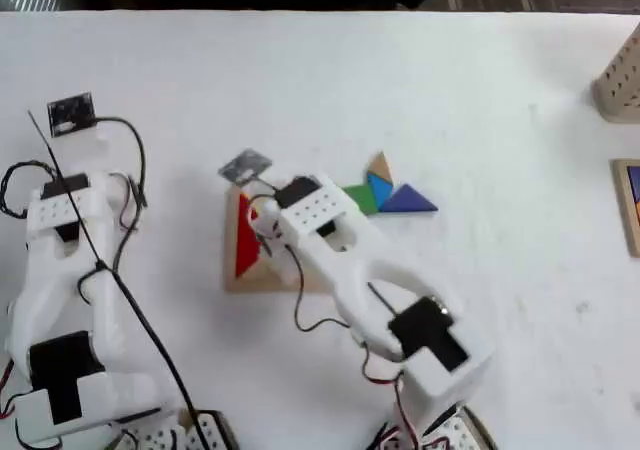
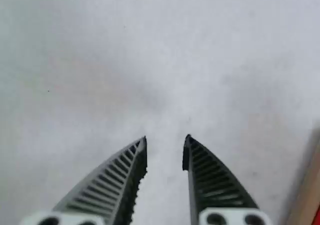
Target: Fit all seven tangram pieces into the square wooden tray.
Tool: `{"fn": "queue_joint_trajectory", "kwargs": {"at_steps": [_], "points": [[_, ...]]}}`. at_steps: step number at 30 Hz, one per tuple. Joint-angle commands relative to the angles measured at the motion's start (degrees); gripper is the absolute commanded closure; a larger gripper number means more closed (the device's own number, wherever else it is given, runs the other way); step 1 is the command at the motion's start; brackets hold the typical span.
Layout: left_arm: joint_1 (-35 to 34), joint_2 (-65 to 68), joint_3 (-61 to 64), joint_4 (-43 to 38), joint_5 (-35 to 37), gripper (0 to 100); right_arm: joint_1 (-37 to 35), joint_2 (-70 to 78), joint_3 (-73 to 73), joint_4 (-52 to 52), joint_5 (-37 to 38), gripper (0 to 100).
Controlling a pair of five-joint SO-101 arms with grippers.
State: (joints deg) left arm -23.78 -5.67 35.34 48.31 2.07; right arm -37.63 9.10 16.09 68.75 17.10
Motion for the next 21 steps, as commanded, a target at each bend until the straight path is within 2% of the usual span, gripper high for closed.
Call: {"fn": "queue_joint_trajectory", "kwargs": {"at_steps": [1, 4, 9, 15, 21], "points": [[0.6, -0.1, -2.4, -1.3, 0.3, 86, 3.7, -8.2, -0.8, 0.0, 12.7, 73.3], [0.7, -0.1, -2.3, -1.3, 0.3, 86, 6.0, -9.5, -0.9, -0.1, 20.5, 73.3], [0.7, -0.1, -2.3, -1.3, 0.3, 86, 6.8, -5.8, 0.4, -5.1, 16.9, 73.3], [0.7, -0.1, -2.3, -1.3, 0.3, 86, 5.0, 4.3, 0.6, -4.5, 38.3, 73.3], [0.7, -0.1, -2.3, -1.3, 0.3, 86, 5.3, 7.1, -1.4, -4.3, 44.4, 73.3]]}}
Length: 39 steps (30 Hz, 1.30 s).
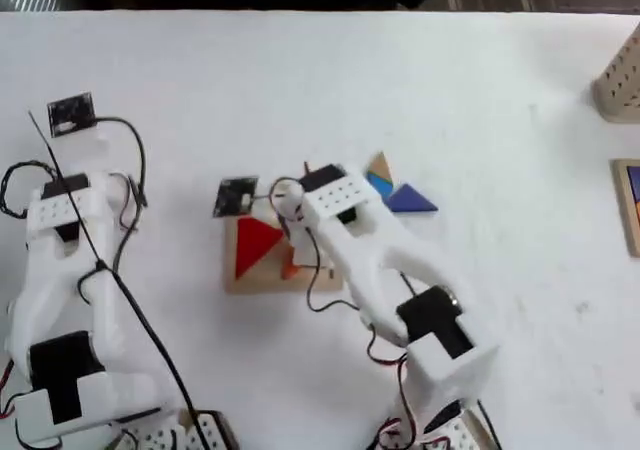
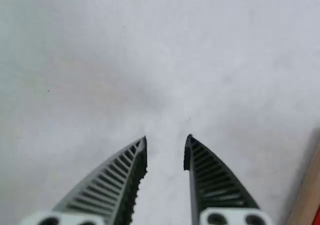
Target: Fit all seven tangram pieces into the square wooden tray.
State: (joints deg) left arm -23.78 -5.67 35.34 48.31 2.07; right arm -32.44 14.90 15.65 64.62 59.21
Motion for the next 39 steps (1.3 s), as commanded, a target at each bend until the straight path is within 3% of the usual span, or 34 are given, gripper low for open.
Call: {"fn": "queue_joint_trajectory", "kwargs": {"at_steps": [1, 4, 7, 13, 19, 29, 35, 39], "points": [[0.7, -0.1, -2.3, -1.3, 0.3, 86, 0.0, 1.4, -0.9, -0.1, 2.4, 73.3], [0.7, -0.1, -2.3, -1.7, 0.3, 86, -0.5, 1.4, -0.4, 1.1, 3.9, 73.4], [0.7, -0.1, -2.3, -2.1, 0.3, 86, -2.1, 1.4, 1.1, 6.4, 10.5, 73.4], [0.7, 0.0, -2.2, -2.1, 0.3, 86, -3.3, 1.4, 1.6, 8.1, 11.6, 75.1], [1.1, 0.0, -2.2, -2.1, 0.3, 86, -3.1, 1.4, 1.6, 7.4, 11.1, 98.6], [1.4, 0.0, -2.2, -2.1, 0.2, 86, -2.2, -1.3, 1.2, 10.2, 7.4, 79.3], [1.8, 0.0, -2.2, -2.1, -2.0, 86, -1.0, -5.1, 1.1, 6.9, 3.9, 84.3], [2.1, 0.0, -1.7, -2.2, -2.1, 86, 1.9, -6.9, -1.6, 9.2, 6.0, 73.5]]}}
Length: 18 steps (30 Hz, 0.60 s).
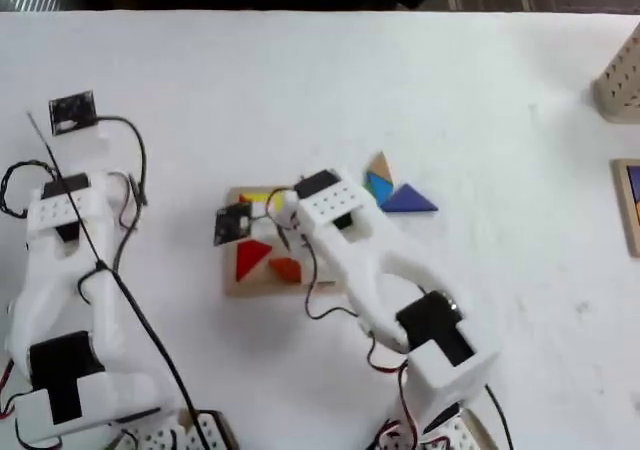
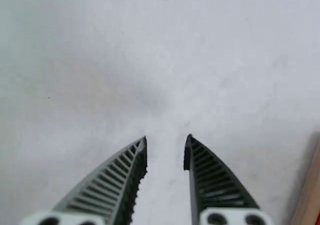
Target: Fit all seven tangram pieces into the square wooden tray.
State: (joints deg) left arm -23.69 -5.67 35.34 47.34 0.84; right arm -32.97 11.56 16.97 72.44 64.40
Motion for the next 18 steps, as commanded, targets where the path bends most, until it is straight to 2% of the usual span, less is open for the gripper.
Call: {"fn": "queue_joint_trajectory", "kwargs": {"at_steps": [1, 3, 5, 10, 13, 18], "points": [[2.4, 0.0, -1.7, -1.2, -0.9, 86, 3.2, -4.0, -3.5, 1.5, 0.7, 70.3], [3.1, 0.0, -1.4, -1.2, -1.0, 86, 4.0, -4.8, -4.2, 1.7, -0.8, 69.3], [3.3, 0.0, -1.4, -1.2, -1.0, 86, 3.7, -5.6, -3.8, 2.2, -1.8, 72.5], [4.9, 0.0, -1.3, -1.2, -4.6, 86, 0.1, -9.5, -2.1, 6.6, -6.8, 89.2], [6.5, 0.0, -1.2, -0.9, -6.3, 86, -1.1, -14.1, 0.4, 6.5, -13.9, 98.2], [11.3, -0.6, 0.8, -1.0, -12.7, 86, -1.3, -20.9, 10.3, -1.5, -27.3, 97.9]]}}
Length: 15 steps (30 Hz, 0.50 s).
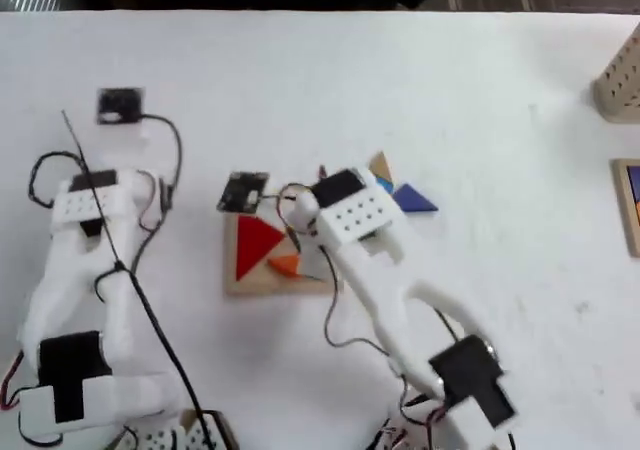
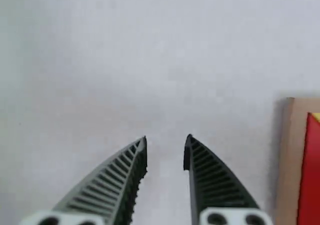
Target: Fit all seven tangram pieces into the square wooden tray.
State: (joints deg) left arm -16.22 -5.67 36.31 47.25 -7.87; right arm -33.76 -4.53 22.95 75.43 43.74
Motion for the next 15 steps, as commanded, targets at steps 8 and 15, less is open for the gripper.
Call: {"fn": "queue_joint_trajectory", "kwargs": {"at_steps": [8, 15], "points": [[8.0, -0.7, 0.2, 0.4, -7.6, 97, 0.6, -7.8, 19.3, -20.3, -22.4, 98.0], [9.7, -0.8, -0.4, 3.1, -7.6, 98, 20.4, -19.3, 20.8, -20.0, -37.5, 98.0]]}}
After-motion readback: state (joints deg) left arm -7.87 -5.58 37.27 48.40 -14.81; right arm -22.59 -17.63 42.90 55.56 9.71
